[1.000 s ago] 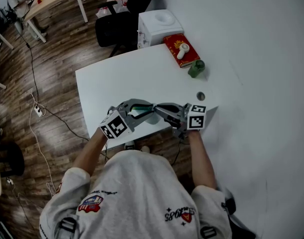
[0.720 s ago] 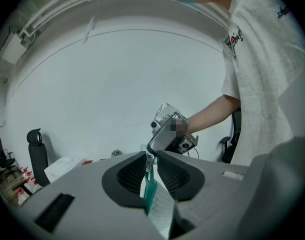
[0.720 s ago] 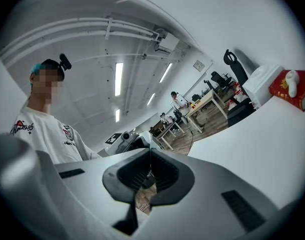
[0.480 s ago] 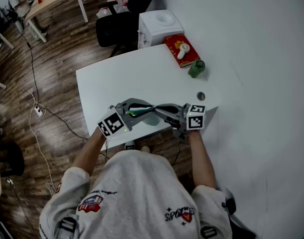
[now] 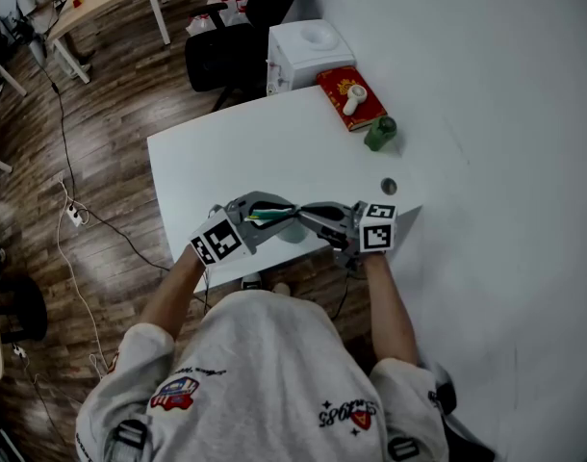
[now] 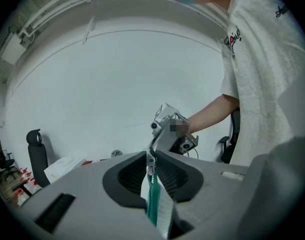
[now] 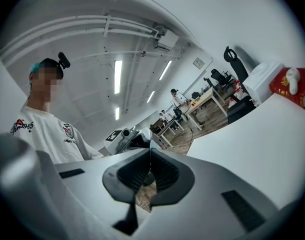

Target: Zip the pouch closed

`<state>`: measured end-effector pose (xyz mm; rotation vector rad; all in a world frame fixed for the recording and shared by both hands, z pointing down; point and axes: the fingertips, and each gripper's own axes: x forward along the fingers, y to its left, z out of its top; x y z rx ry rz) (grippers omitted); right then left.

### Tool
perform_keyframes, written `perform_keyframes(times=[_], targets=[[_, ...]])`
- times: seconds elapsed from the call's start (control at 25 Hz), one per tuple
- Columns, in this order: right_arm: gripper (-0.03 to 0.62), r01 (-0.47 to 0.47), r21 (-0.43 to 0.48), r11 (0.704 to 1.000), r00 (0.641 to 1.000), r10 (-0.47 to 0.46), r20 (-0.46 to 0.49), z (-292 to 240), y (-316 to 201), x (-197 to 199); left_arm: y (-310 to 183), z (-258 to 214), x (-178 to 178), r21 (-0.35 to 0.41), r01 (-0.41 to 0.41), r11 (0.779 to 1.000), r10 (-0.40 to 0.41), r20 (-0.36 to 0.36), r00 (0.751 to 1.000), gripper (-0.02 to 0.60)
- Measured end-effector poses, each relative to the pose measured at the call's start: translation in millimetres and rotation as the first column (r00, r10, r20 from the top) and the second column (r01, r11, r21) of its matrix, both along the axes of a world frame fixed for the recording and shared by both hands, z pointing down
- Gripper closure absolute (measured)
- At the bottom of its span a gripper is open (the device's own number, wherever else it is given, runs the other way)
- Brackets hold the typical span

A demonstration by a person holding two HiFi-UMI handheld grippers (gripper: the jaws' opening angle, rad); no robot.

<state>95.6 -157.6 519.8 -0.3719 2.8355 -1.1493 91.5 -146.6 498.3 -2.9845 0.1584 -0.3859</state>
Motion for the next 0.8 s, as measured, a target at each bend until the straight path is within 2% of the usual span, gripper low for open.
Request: perform_keyframes(times=[0.2, 0.56, 0.8], targets=[[0.587, 0.002, 0.007, 1.000, 1.000, -0.002, 0.005, -3, 1, -1, 1, -3, -1, -0.033, -0.014, 0.999, 0.014, -0.020, 1.000, 0.534], [0.588, -0.003, 0.004, 1.000, 1.000, 0.003, 0.015, -2, 0, 0, 0, -2, -2, -0.008, -0.004, 1.000, 0.004, -0.008, 1.000, 0.543], [0.589, -0.027, -0.012, 1.000, 0.999, 0.027, 0.043, -2, -4, 2, -4, -5, -13, -0.026, 0.015, 1.000, -0.016, -0.031, 0.999, 0.546]])
